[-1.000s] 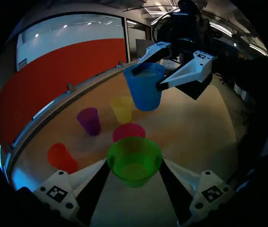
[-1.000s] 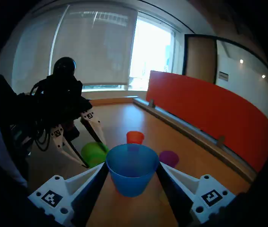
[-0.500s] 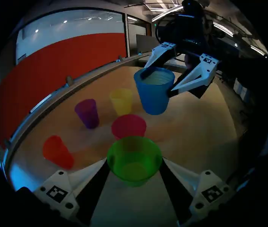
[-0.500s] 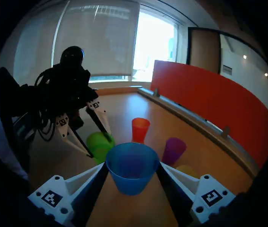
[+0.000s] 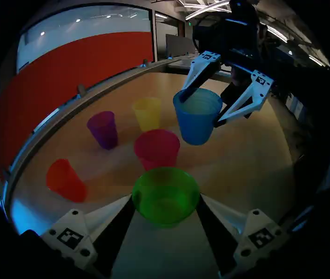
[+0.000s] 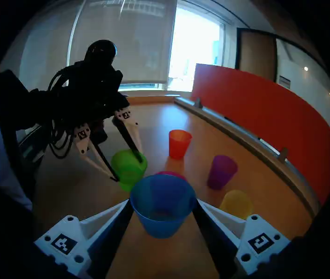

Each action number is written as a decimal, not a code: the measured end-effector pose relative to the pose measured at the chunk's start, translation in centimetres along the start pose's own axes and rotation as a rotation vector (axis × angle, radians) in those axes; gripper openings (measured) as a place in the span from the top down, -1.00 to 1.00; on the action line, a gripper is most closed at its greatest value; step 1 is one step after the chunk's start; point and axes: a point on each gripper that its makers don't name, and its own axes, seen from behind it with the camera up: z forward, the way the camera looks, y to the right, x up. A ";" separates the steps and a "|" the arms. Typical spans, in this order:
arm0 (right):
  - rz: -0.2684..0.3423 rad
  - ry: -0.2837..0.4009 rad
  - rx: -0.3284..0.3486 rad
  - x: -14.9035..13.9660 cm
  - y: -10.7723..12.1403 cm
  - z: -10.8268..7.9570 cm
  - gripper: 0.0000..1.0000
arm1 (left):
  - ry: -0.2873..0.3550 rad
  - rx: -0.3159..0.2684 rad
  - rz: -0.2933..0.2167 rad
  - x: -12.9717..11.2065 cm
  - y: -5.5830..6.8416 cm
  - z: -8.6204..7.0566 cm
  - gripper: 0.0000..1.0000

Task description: Pour water

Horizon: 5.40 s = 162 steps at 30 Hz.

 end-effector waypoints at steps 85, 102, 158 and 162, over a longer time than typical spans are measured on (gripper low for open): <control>0.056 -0.112 0.013 -7.0 -1.8 1.5 -1.00 | -0.051 0.005 -0.042 -3.1 0.5 -1.3 -1.00; 0.098 -0.097 -0.083 -7.5 -2.0 -2.5 -1.00 | 0.009 0.108 -0.083 -3.1 1.2 -4.7 -1.00; 0.306 0.274 -0.796 -0.4 4.6 -12.3 -1.00 | 0.531 0.741 -0.338 -1.1 -5.0 -18.4 -1.00; 0.319 0.287 -0.861 -0.4 5.2 -12.9 -1.00 | 0.566 0.766 -0.355 -0.7 -5.1 -18.9 -1.00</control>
